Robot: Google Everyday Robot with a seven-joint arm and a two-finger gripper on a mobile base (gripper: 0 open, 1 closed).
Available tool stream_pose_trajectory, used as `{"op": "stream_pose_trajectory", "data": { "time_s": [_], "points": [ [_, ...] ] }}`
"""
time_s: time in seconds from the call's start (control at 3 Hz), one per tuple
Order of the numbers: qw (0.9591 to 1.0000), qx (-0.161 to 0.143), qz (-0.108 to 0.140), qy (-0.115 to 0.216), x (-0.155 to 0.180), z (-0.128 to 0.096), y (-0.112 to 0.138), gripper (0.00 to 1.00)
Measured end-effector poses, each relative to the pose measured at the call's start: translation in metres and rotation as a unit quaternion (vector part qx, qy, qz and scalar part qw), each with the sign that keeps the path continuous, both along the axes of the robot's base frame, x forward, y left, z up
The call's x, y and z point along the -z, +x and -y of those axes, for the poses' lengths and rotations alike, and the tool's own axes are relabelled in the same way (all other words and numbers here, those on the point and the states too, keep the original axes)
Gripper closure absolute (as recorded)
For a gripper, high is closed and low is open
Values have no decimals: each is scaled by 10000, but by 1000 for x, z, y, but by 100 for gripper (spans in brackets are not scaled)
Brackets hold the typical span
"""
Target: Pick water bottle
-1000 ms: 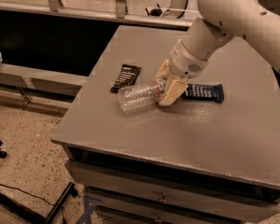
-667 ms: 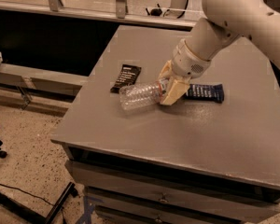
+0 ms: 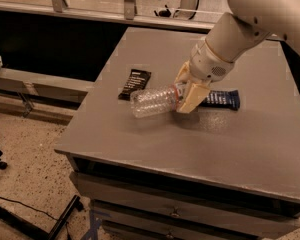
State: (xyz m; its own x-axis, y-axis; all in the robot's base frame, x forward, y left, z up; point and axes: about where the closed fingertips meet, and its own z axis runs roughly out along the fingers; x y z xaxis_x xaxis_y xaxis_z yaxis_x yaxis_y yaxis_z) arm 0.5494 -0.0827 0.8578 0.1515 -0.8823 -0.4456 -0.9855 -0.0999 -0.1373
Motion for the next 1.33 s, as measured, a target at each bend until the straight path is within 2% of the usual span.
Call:
{"op": "stream_pose_trajectory", "data": {
  "time_s": [0.67,1.33],
  "points": [
    [9989,230,403,-18,-48,18,-23,100],
    [9954,523,771,-230,-93,34,-46,100]
  ]
}}
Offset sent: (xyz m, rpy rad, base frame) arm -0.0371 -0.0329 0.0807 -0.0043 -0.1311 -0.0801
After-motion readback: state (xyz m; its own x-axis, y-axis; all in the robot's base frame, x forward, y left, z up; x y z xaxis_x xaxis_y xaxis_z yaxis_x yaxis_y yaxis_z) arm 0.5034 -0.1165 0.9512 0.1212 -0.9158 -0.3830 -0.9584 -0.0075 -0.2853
